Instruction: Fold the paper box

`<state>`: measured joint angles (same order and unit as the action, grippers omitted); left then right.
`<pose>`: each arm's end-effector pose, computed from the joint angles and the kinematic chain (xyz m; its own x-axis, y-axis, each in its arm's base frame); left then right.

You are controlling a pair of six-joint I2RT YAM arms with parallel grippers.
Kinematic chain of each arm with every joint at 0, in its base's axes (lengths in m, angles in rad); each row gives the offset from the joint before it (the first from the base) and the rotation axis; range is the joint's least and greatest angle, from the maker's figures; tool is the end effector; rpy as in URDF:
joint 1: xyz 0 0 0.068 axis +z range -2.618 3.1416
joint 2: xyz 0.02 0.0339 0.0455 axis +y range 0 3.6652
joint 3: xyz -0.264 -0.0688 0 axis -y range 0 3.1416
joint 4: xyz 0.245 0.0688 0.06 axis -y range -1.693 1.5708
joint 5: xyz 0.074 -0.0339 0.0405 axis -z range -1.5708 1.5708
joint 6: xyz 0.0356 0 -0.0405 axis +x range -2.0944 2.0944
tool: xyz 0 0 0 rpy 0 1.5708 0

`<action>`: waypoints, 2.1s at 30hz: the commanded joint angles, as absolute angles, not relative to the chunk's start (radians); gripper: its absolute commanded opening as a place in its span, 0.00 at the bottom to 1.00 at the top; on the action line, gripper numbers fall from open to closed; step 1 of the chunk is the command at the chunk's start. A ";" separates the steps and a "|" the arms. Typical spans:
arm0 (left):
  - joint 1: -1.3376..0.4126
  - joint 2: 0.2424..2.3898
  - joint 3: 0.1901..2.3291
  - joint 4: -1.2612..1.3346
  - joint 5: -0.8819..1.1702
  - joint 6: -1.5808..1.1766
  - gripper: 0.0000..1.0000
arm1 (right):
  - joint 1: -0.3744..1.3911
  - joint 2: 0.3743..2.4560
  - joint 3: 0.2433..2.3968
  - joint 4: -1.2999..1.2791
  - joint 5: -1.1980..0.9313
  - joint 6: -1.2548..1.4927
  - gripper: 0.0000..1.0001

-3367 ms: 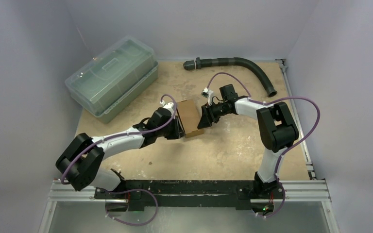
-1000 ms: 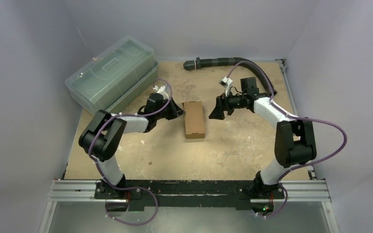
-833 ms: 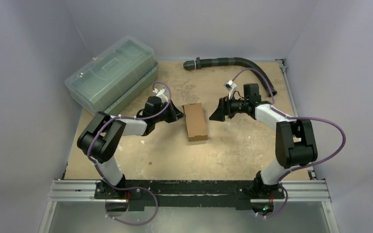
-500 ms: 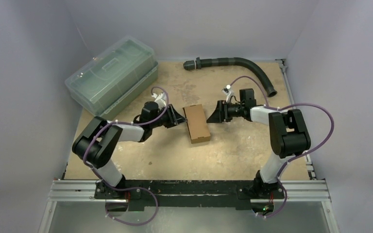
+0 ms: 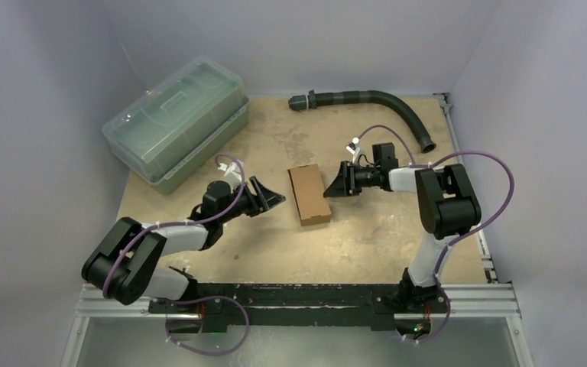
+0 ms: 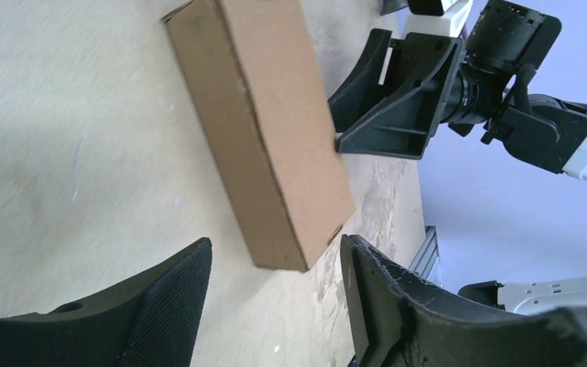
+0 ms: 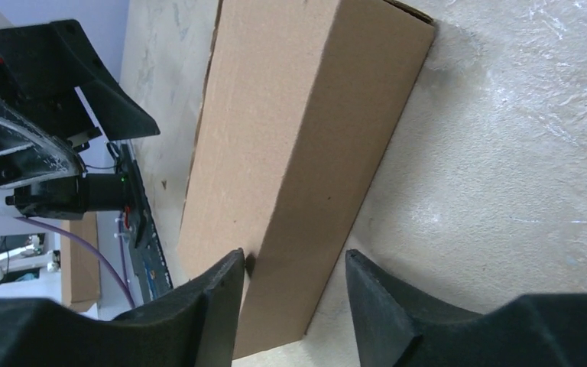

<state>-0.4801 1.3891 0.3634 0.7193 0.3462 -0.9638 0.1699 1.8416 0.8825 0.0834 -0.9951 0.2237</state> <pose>0.2189 -0.1276 0.1623 -0.7451 -0.4831 -0.4598 0.1918 0.5051 -0.8415 0.3303 0.0870 0.1300 -0.8760 -0.0277 -0.4816 -0.4381 0.4634 0.7702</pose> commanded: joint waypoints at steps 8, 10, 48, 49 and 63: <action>-0.469 1.338 0.231 0.878 0.293 -1.055 0.65 | 0.156 1.874 0.915 0.078 -1.031 0.229 0.34; -0.469 1.368 0.232 0.907 0.300 -1.063 0.65 | 0.143 1.876 0.911 0.075 -1.028 0.226 0.30; -0.506 1.851 0.854 0.534 0.202 -0.961 0.74 | 0.066 1.751 0.973 -0.133 -1.018 -0.090 0.67; -0.506 1.869 0.873 0.520 0.205 -0.958 0.72 | 0.066 1.755 0.977 -0.144 -1.018 -0.100 0.67; -0.509 1.947 0.977 0.467 0.266 -0.942 0.47 | 0.092 1.773 1.033 -0.236 -0.961 -0.216 0.68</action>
